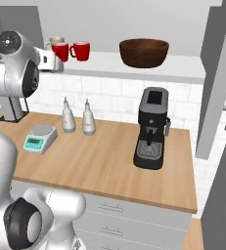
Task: Gather all objects into one cabinet and sort the glasses and bowls to opposite sides.
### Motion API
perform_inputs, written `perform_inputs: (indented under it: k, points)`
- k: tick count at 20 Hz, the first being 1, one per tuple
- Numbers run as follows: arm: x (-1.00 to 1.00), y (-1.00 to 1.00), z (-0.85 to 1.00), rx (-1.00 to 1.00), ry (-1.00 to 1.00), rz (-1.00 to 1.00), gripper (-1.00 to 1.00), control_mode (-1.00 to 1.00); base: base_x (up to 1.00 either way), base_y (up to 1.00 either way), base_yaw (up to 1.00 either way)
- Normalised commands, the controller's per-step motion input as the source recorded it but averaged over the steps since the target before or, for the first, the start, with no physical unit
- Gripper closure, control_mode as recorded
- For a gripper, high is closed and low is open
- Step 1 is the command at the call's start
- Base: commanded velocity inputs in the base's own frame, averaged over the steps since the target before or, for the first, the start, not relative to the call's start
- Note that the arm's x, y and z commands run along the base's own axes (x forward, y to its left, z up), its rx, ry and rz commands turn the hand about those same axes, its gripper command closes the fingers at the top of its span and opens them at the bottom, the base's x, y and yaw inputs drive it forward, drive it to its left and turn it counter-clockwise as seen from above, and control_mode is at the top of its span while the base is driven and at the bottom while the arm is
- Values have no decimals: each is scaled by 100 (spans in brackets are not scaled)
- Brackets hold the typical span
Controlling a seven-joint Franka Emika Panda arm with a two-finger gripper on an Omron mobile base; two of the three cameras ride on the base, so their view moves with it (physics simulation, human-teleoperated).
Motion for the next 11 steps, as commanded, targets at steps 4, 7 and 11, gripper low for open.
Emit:
perform_inputs:
  k: [4,7,11]
  points:
    - [-100,-40,-15,2,0,-9,-100,-100,0,0,0]
    - [-100,-20,-8,0,0,-12,-100,-100,0,0,0]
    - [-100,-13,-18,0,0,-13,-100,-100,0,0,0]
